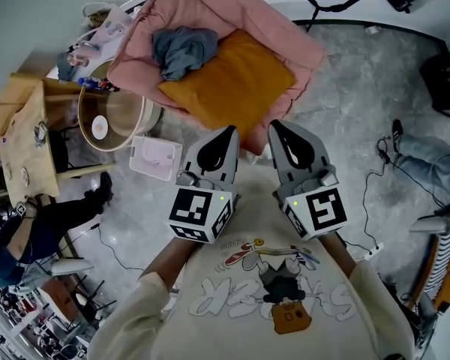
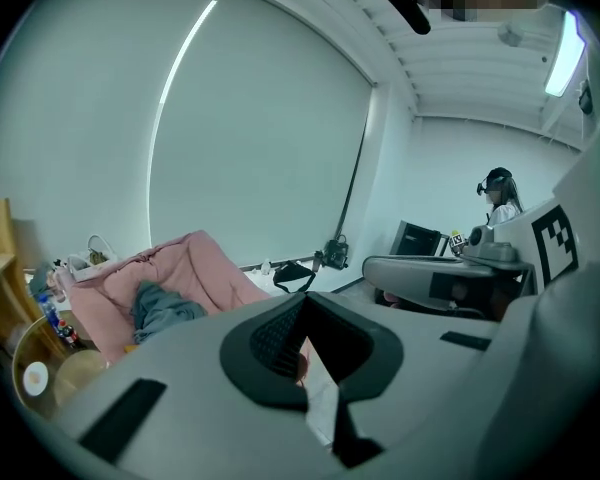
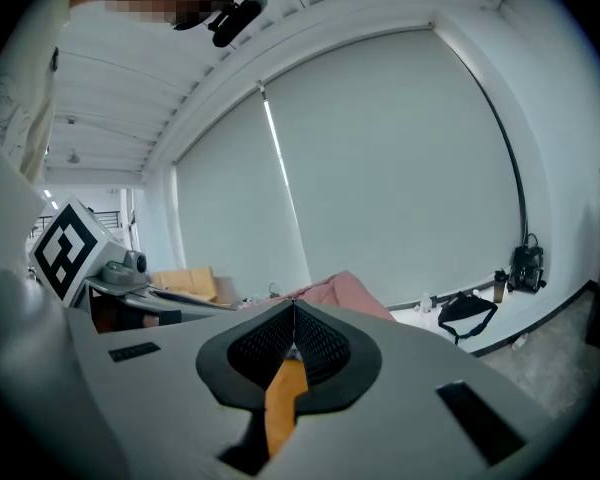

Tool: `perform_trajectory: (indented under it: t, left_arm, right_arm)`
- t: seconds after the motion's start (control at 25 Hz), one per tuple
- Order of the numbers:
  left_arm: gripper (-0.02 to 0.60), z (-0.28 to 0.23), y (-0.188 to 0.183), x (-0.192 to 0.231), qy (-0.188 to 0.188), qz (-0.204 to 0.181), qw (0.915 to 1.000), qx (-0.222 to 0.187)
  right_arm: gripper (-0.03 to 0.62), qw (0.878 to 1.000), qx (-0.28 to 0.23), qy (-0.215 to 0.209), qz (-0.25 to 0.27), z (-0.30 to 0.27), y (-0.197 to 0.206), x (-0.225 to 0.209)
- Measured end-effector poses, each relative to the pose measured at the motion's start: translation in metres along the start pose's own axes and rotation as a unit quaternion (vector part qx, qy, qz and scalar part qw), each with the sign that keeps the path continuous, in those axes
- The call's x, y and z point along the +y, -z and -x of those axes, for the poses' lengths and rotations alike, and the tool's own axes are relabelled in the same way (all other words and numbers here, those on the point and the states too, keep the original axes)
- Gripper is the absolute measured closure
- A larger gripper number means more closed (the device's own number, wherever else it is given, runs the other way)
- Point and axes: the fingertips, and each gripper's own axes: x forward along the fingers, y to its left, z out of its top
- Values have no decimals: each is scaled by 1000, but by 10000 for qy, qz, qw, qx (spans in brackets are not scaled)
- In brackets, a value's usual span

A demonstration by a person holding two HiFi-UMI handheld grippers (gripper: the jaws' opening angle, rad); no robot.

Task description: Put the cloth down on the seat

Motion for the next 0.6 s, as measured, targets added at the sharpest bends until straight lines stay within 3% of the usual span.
perform_trajectory:
  t: [0.24,0.6]
  left_arm:
    - [577,-8,-1,-11,166,-84,9998,-3]
    - [577,-9,1,-9,232,94,9997,0]
  right_arm:
    - [576,9984,133,-81,539,4,3,12]
    - [576,9991,146,-75,402,6,6,10]
